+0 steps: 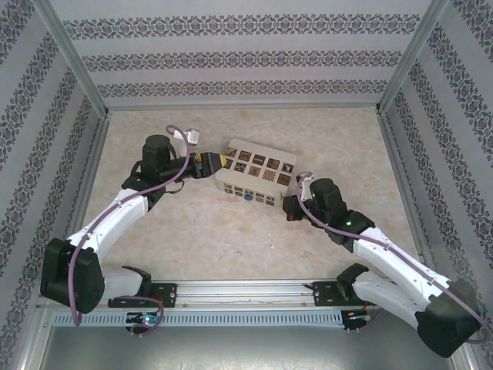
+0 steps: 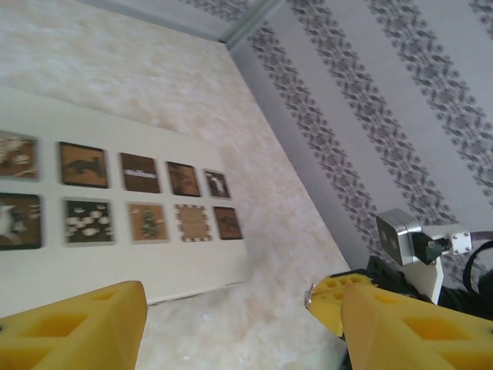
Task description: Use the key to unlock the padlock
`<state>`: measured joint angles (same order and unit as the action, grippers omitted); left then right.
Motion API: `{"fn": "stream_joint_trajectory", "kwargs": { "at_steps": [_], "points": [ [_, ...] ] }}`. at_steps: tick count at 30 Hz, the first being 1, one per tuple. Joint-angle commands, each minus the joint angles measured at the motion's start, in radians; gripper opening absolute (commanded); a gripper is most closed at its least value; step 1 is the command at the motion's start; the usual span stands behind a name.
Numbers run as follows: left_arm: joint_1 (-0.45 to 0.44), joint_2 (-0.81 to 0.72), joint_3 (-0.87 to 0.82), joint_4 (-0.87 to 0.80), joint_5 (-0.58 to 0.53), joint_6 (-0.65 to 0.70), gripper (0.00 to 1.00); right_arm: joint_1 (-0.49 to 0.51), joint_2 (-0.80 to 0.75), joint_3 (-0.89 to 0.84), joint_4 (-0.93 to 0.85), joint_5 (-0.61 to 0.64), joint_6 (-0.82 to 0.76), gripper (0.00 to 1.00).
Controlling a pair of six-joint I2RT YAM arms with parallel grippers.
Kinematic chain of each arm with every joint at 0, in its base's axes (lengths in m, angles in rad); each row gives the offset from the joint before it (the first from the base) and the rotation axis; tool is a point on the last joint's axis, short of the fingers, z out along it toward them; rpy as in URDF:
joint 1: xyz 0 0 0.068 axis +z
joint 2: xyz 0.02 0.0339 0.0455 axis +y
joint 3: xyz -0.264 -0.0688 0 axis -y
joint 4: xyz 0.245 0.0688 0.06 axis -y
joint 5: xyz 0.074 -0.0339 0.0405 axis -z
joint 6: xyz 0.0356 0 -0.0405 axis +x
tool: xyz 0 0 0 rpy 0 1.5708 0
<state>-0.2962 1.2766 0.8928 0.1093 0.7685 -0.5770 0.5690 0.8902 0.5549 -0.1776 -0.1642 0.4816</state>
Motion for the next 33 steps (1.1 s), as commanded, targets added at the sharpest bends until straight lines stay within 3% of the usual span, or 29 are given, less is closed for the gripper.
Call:
{"fn": "stream_joint_trajectory", "kwargs": {
  "at_steps": [1, 5, 16, 27, 33],
  "points": [
    [-0.049, 0.037, 0.045, 0.013, 0.081, 0.011, 0.67, 0.049, -0.034, 0.014, 0.046, 0.068, -0.115, 0.00],
    [-0.117, 0.081, 0.090, 0.027, 0.115, 0.009, 0.65, 0.102, -0.044, 0.042, 0.063, 0.140, -0.167, 0.00],
    [-0.285, 0.189, 0.163, 0.043, 0.099, 0.016, 0.59, 0.165, -0.007, 0.080, 0.134, 0.170, -0.191, 0.00],
    [-0.330, 0.256, 0.179, 0.084, 0.089, -0.010, 0.51, 0.195, 0.002, 0.092, 0.159, 0.187, -0.200, 0.00],
    [-0.343, 0.274, 0.186, 0.088, 0.089, -0.013, 0.39, 0.201, 0.006, 0.096, 0.160, 0.202, -0.201, 0.00]
  ]
}}
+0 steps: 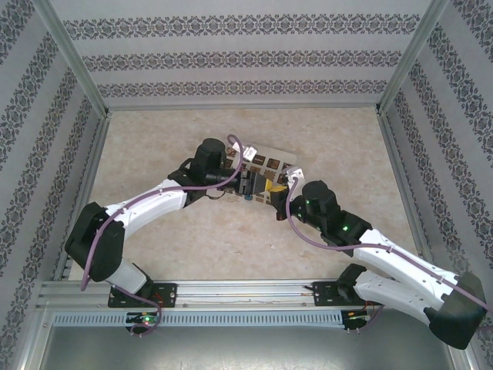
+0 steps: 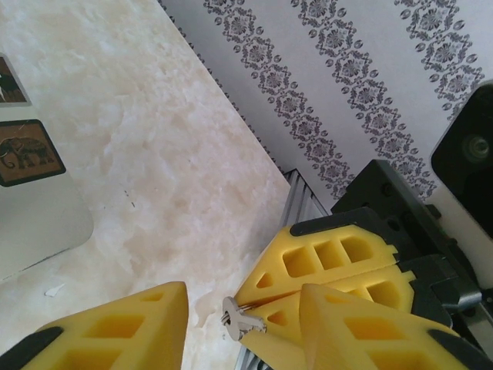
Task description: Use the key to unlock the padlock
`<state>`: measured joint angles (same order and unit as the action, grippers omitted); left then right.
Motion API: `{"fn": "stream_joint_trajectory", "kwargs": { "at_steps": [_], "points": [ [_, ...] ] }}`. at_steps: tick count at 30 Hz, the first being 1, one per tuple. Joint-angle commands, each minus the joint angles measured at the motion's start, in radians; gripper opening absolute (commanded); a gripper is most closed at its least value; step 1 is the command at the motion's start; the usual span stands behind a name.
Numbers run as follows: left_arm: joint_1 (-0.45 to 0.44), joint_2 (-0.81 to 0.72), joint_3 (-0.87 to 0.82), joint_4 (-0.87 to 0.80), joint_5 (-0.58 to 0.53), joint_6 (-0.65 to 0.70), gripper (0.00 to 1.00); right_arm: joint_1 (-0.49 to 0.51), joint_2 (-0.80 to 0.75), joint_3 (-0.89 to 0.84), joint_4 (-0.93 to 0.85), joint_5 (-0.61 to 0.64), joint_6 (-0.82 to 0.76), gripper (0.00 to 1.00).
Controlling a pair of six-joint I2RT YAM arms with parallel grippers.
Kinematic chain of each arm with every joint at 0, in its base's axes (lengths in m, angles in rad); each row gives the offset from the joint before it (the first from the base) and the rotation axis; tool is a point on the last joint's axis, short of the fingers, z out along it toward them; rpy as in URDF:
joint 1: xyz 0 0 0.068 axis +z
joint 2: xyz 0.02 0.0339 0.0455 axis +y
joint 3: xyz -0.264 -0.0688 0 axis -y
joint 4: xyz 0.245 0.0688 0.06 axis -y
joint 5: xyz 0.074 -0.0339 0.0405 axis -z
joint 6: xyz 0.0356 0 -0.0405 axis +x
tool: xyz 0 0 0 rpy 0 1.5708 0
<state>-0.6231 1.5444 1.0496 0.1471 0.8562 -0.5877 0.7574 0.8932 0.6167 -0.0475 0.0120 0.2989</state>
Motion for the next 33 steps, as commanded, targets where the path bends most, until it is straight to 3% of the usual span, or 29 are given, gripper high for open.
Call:
{"fn": "stream_joint_trajectory", "kwargs": {
  "at_steps": [1, 7, 18, 21, 27, 33],
  "points": [
    [-0.017, 0.008, 0.030, 0.053, 0.000, -0.003, 0.36, 0.013, 0.004, 0.034, 0.028, 0.027, -0.017, 0.00],
    [-0.018, 0.016, 0.027, 0.077, 0.003, -0.022, 0.21, 0.015, 0.007, 0.032, 0.028, 0.035, -0.015, 0.00],
    [-0.017, -0.001, 0.033, 0.052, -0.031, 0.005, 0.06, 0.009, -0.003, 0.019, 0.015, 0.040, 0.000, 0.01],
    [-0.014, -0.023, 0.035, 0.017, -0.053, 0.034, 0.03, -0.044, -0.015, 0.003, 0.024, -0.086, 0.028, 0.18],
    [0.013, -0.067, 0.043, -0.035, -0.030, 0.088, 0.00, -0.227, -0.063, -0.076, 0.140, -0.447, 0.165, 0.31],
    [0.049, -0.122, 0.052, -0.101, 0.040, 0.169, 0.00, -0.304, -0.098, -0.131, 0.329, -0.661, 0.280, 0.45]
  ]
}}
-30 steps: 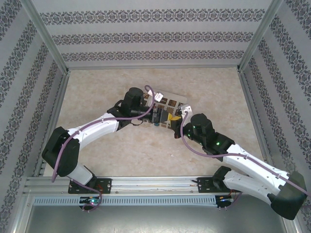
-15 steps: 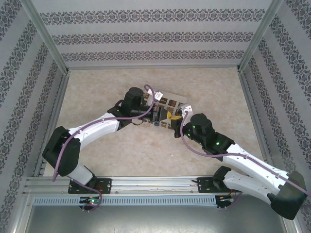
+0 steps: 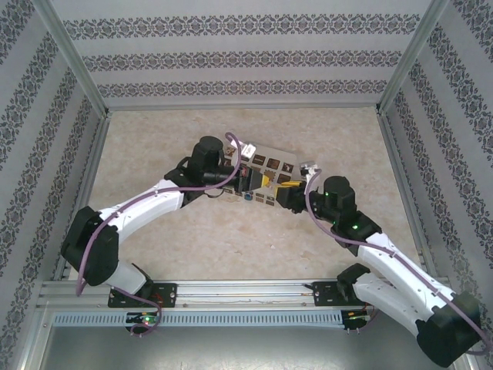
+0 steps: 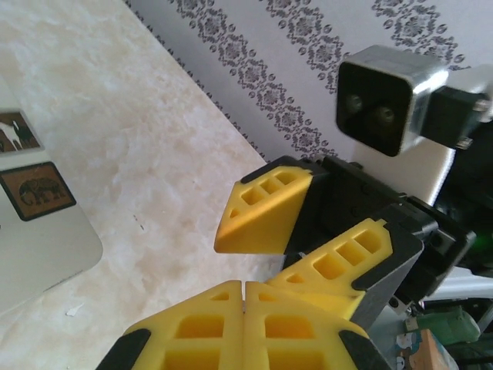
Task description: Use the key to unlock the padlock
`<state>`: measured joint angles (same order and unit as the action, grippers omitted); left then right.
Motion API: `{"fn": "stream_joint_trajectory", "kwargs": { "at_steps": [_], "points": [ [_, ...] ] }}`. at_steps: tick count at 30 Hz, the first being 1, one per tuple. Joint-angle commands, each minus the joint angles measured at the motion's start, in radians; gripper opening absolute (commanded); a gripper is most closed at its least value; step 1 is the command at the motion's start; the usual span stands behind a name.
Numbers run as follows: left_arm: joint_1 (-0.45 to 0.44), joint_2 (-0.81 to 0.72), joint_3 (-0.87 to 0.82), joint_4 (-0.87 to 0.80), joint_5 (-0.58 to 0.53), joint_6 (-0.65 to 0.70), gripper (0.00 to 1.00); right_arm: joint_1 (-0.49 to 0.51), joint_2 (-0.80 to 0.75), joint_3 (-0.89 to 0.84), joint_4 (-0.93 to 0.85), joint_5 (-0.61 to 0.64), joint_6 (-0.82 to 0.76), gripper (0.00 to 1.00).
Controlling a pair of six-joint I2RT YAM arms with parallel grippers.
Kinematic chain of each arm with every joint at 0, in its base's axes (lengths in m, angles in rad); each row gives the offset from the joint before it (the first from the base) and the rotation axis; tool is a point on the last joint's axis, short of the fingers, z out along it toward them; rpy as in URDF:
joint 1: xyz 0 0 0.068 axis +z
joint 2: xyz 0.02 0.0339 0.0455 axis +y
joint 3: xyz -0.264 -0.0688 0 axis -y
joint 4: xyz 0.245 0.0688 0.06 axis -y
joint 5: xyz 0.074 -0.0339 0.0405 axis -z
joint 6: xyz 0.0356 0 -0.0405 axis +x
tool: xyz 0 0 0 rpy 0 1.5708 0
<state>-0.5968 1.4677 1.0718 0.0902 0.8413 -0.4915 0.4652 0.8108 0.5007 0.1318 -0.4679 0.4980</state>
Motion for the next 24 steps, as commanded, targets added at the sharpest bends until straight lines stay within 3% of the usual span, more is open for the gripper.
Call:
{"fn": "stream_joint_trajectory", "kwargs": {
  "at_steps": [1, 8, 24],
  "points": [
    [0.026, -0.053, 0.029, -0.043, 0.067, 0.078, 0.00, -0.011, -0.011, -0.015, 0.179, -0.208, 0.099, 0.47],
    [0.031, -0.074, 0.028, -0.022, 0.137, 0.085, 0.00, -0.001, 0.057, -0.013, 0.382, -0.294, 0.201, 0.49],
    [0.031, -0.081, 0.014, 0.007, 0.154, 0.071, 0.00, 0.039, 0.137, 0.007, 0.425, -0.272, 0.200, 0.33]
  ]
}}
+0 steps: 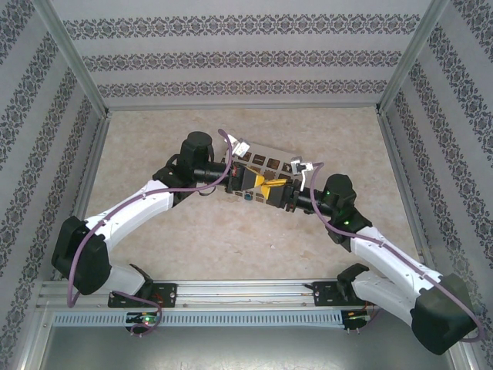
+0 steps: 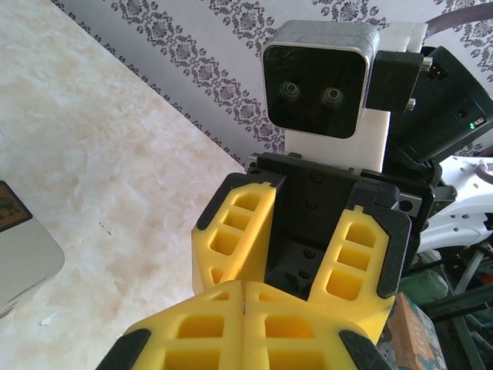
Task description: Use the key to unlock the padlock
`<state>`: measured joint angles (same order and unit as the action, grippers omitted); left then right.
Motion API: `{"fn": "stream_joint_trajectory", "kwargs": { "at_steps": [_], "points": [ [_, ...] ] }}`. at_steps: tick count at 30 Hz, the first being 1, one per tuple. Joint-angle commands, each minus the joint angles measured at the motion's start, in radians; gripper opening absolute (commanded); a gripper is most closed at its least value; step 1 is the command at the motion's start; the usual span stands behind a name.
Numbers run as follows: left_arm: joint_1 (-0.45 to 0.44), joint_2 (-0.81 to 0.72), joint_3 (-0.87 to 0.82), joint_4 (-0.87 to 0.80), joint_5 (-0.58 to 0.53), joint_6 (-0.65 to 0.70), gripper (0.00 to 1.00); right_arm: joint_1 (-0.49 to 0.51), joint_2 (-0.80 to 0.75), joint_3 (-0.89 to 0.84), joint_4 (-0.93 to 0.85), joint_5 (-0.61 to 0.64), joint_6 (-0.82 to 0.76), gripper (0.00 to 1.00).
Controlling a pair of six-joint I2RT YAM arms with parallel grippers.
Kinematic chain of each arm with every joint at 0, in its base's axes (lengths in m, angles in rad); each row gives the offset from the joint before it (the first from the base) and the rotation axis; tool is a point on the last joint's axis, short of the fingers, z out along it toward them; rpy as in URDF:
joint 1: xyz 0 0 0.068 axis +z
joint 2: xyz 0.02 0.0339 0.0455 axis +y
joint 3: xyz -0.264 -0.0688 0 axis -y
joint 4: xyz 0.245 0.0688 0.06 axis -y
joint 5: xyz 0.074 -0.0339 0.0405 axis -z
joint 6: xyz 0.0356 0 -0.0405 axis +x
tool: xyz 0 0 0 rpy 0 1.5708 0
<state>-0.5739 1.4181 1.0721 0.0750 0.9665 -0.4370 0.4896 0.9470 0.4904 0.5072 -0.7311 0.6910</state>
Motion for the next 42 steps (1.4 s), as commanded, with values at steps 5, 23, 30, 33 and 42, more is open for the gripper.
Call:
{"fn": "stream_joint_trajectory", "kwargs": {
  "at_steps": [5, 23, 30, 33, 42],
  "points": [
    [0.007, -0.030, 0.010, 0.023, 0.032, 0.016, 0.00, 0.015, 0.005, 0.019, 0.051, -0.002, 0.007, 0.27],
    [0.012, -0.059, 0.000, 0.017, -0.012, 0.037, 0.30, 0.004, -0.016, -0.007, 0.001, 0.041, -0.021, 0.00],
    [0.037, -0.179, -0.057, -0.075, -0.214, 0.140, 0.62, -0.001, -0.015, 0.002, -0.133, 0.107, -0.088, 0.00],
    [0.037, -0.246, -0.111, -0.092, -0.339, 0.181, 0.74, -0.002, 0.011, 0.014, -0.183, 0.137, -0.115, 0.00],
    [0.038, -0.393, -0.293, -0.115, -0.621, 0.224, 0.91, -0.028, 0.147, 0.070, -0.228, 0.196, -0.123, 0.00]
  ]
}}
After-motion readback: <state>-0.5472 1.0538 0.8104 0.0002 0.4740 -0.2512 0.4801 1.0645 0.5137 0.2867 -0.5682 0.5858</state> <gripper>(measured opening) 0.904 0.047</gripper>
